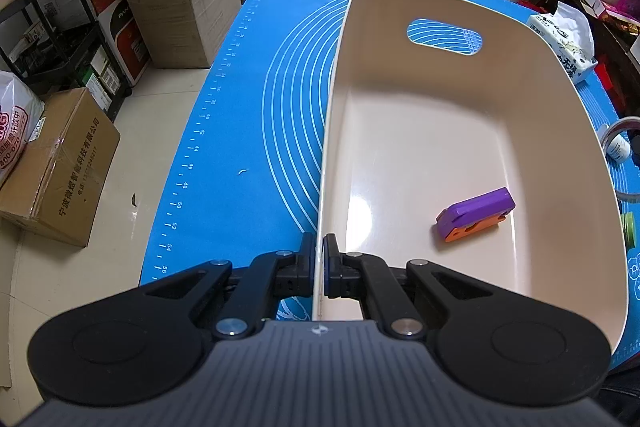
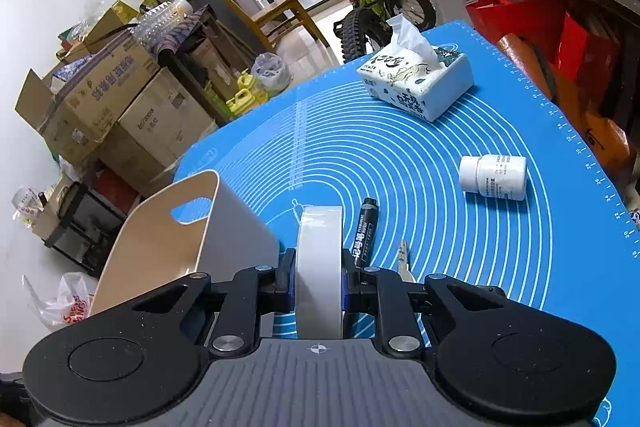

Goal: Organize rigid objects
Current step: 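Carry the tape roll into the basket with the right tool and release, then move the right tool back and grasp the white charger plug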

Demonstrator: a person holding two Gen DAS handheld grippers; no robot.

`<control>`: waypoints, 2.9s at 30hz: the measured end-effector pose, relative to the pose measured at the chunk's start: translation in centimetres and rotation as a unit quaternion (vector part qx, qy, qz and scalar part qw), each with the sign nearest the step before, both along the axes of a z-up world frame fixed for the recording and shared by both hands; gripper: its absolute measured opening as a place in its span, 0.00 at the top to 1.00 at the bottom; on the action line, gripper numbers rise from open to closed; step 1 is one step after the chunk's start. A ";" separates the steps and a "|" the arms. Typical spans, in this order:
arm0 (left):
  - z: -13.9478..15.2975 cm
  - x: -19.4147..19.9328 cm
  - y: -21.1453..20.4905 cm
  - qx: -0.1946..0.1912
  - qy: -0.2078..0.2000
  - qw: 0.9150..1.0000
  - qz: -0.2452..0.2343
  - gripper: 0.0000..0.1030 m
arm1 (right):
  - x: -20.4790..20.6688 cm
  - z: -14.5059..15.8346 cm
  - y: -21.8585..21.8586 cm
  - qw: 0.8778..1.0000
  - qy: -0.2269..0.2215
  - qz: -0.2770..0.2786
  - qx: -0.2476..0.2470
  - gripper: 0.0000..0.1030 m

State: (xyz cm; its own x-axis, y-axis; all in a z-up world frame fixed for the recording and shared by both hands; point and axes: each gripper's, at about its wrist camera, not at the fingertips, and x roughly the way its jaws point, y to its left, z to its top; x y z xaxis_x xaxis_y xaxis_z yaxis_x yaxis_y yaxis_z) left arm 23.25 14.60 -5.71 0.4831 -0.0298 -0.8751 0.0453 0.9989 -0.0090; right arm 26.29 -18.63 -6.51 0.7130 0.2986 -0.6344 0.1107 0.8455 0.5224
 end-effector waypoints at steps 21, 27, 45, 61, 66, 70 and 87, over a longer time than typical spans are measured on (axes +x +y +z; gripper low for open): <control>0.1 0.1 0.0 0.000 0.000 1.000 0.000 0.95 | 3.1 6.2 9.0 0.993 -0.071 0.095 0.001 0.71; 0.1 0.1 0.0 0.001 0.000 1.000 -0.001 0.95 | 3.7 4.9 12.7 0.991 -0.049 0.125 -0.028 0.71; 0.0 0.1 0.0 0.002 0.002 1.000 -0.002 0.95 | 2.8 1.0 20.7 0.955 0.023 0.224 -0.195 0.71; 0.1 0.0 0.0 -0.003 0.000 1.000 -0.003 0.95 | -0.8 6.2 14.1 0.963 -0.068 0.172 -0.196 0.34; 0.2 0.0 0.1 -0.003 0.000 1.000 -0.002 0.95 | -2.0 7.2 10.2 0.970 -0.073 0.131 -0.193 0.31; 0.2 -0.1 0.1 -0.005 -0.001 1.000 -0.002 0.95 | -3.0 6.9 7.2 0.970 -0.065 0.104 -0.208 0.31; 0.2 -0.1 0.2 -0.005 -0.001 1.000 -0.002 0.95 | -4.4 -2.2 4.4 0.967 0.033 0.087 -0.237 0.31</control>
State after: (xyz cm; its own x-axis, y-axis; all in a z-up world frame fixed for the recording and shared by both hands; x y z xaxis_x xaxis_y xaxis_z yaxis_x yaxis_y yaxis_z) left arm 23.18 14.80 -5.53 0.4850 -0.0401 -0.8736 0.0493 0.9986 -0.0184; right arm 21.86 -14.22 -8.75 0.6316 0.0749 -0.7717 -0.0353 0.9971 0.0679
